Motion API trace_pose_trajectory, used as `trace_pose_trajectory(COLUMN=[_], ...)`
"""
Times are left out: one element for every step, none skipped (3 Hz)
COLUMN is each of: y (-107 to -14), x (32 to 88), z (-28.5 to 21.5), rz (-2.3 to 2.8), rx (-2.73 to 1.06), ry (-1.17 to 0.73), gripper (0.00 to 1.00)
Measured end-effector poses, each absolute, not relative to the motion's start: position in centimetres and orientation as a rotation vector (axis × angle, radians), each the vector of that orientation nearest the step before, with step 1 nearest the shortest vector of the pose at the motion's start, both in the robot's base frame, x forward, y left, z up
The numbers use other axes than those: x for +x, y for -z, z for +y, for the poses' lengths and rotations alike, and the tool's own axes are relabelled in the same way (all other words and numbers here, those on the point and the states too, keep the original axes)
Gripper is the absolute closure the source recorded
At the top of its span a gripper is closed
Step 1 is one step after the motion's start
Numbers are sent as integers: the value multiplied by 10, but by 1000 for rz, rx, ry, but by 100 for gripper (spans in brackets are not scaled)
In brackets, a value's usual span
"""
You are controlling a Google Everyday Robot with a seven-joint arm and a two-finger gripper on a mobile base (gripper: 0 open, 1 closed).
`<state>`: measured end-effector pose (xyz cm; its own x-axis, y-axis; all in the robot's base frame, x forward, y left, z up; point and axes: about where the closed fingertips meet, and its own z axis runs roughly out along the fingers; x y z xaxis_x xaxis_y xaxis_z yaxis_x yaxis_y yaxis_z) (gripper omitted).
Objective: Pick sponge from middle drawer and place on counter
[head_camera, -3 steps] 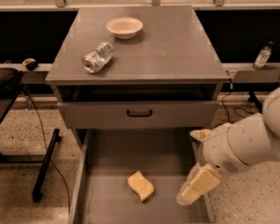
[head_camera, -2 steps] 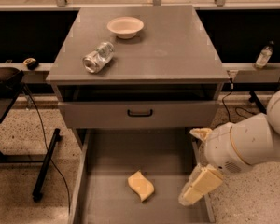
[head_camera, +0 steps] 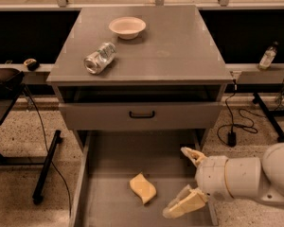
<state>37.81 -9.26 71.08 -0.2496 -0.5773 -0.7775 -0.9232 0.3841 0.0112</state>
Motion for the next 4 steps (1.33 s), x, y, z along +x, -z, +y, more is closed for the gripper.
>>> trace_pose_trajectory(y=[-695,-695,-663,-596], x=[375,374,384,398], z=[-83,-82,-44,-6], rz=[1808,1763,1739,1693], rx=[-1296,-1343,-1369,-1407], ry=[-626,-601,-659,-667], gripper=[0,0,0,0])
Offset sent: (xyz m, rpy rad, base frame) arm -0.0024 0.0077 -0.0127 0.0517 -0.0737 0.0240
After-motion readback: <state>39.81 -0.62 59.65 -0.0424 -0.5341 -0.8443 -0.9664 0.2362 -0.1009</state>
